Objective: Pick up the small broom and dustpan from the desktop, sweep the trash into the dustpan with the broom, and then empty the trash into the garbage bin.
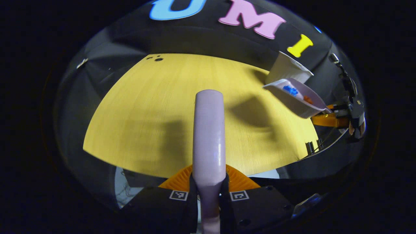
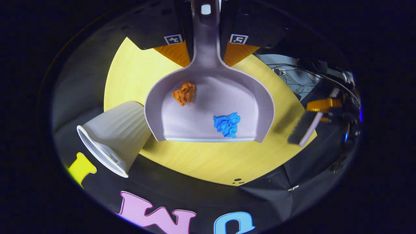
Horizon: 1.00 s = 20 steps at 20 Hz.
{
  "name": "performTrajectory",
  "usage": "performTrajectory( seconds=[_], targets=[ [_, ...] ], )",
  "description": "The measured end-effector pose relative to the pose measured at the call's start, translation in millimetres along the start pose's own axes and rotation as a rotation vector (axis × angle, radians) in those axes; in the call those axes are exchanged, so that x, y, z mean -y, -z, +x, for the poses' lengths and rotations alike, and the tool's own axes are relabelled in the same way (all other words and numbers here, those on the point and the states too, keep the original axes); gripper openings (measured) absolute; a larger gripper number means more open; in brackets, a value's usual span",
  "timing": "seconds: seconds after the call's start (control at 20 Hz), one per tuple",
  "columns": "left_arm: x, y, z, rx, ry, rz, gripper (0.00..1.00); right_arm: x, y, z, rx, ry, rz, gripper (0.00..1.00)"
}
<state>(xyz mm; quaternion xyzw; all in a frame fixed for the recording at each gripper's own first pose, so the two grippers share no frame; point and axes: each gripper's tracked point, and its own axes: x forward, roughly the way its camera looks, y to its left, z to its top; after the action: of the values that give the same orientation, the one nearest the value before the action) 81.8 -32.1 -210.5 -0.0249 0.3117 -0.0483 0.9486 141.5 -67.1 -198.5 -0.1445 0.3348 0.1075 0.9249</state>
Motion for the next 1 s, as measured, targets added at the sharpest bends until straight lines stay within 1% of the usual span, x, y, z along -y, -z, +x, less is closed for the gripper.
performTrajectory(
  seconds=[0.05, 0.1, 0.15, 0.25, 0.35, 0.45, 0.6, 0.65, 0.7, 0.75, 0.8, 0.85, 0.9, 1.0],
  targets=[
    [-7, 8, -4, 0.0, 0.003, -0.04, 0.32, 1, -2, -2, 0.008, -0.007, 0.0, 0.37],
    [-11, 12, -5, -0.001, 0.001, -0.067, 0.32, 2, -4, -4, 0.012, -0.011, -0.006, 0.37],
    [-16, 16, -5, -0.001, -0.004, -0.081, 0.3, 3, -6, -8, 0.014, -0.016, -0.011, 0.37],
    [-20, 21, -7, 0.004, -0.02, -0.086, 0.31, 5, -10, -15, 0.026, -0.024, 0.008, 0.37],
    [-23, 20, -8, 0.004, -0.042, -0.078, 0.32, 5, -16, -19, 0.06, -0.023, 0.053, 0.37],
    [-27, 16, -9, 0.011, -0.065, -0.078, 0.32, 13, -24, -25, 0.093, -0.001, 0.083, 0.37],
    [-26, 3, -18, 0.042, -0.058, -0.116, 0.3, 24, -37, -22, 0.124, 0.03, 0.153, 0.37],
    [-30, -5, -20, 0.054, -0.059, -0.124, 0.33, 26, -41, -22, 0.136, 0.033, 0.181, 0.37],
    [-34, -12, -22, 0.061, -0.062, -0.126, 0.31, 28, -45, -20, 0.146, 0.04, 0.214, 0.41],
    [-40, -16, -22, 0.062, -0.07, -0.127, 0.32, 31, -47, -20, 0.156, 0.054, 0.237, 0.37],
    [-43, -20, -23, 0.061, -0.074, -0.127, 0.32, 34, -50, -19, 0.164, 0.076, 0.247, 0.37],
    [-43, -24, -23, 0.057, -0.076, -0.128, 0.32, 40, -52, -18, 0.166, 0.105, 0.248, 0.33],
    [-43, -28, -23, 0.051, -0.077, -0.127, 0.31, 43, -54, -14, 0.162, 0.127, 0.249, 0.33],
    [-42, -38, -21, 0.047, -0.077, -0.115, 0.32, 41, -55, -5, 0.158, 0.151, 0.275, 0.33]
  ],
)
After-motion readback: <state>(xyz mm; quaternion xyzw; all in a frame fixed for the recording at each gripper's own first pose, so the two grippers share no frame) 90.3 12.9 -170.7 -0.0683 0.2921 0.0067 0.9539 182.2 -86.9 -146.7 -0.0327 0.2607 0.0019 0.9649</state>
